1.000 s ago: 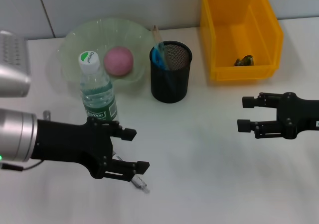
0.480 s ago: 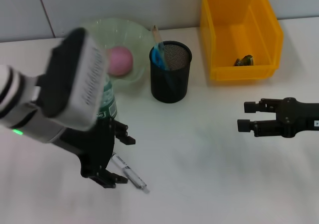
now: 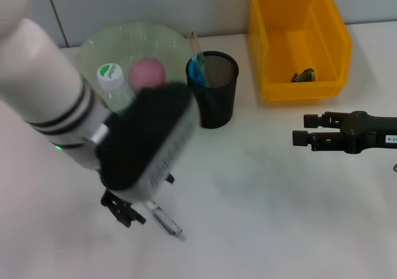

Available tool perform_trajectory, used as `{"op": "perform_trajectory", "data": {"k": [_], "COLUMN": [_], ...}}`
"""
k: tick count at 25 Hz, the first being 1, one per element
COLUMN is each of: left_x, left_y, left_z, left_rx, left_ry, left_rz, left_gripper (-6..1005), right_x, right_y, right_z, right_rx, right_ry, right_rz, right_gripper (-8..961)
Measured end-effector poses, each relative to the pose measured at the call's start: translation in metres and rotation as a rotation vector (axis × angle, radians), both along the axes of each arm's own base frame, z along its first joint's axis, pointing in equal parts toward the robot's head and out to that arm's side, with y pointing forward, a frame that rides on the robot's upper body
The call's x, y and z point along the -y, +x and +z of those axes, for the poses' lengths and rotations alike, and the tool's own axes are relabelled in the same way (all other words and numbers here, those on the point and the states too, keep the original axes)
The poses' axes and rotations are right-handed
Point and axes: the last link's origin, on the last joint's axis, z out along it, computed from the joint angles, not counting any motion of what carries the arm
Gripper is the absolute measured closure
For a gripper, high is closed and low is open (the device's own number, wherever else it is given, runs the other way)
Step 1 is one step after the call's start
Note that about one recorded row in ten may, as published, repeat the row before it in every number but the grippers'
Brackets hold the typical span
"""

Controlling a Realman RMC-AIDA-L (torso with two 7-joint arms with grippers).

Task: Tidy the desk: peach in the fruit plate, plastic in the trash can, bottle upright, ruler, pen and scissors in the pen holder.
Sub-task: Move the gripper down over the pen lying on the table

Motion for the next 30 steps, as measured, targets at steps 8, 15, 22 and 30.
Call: {"op": "perform_trajectory", "data": {"k": [8,15,22,30], "left_x": [0.001,-0.003,-0.008,-0.008], "left_y": [0.004,-0.001,-0.009,-0.015], "left_z": [-0.015,-0.037,-0.048,-0.052], "left_rx": [-0.076,-0.165,-0.203,-0.223], "left_ry": [-0.072,-0.129,-0.134,-0.139], "left_rz": [-0.077,-0.186,-0.232,-0.219], "left_gripper": [231,236,240,246], "right_x": [-0.002,-0.002,-0.002,-0.006], "right_y": [0.0,0.0,-0.001,-0.004], "right_z": [-0.007,-0.009,-0.011,-0.012], "right_rx": [0.001,-0.001,0.0,0.005], "right_ry": [0.011,0.01,0.014,0.012], "right_rz": [-0.019,-0.022,-0.024,-0.013], "right_gripper": [126,127,127,127]}}
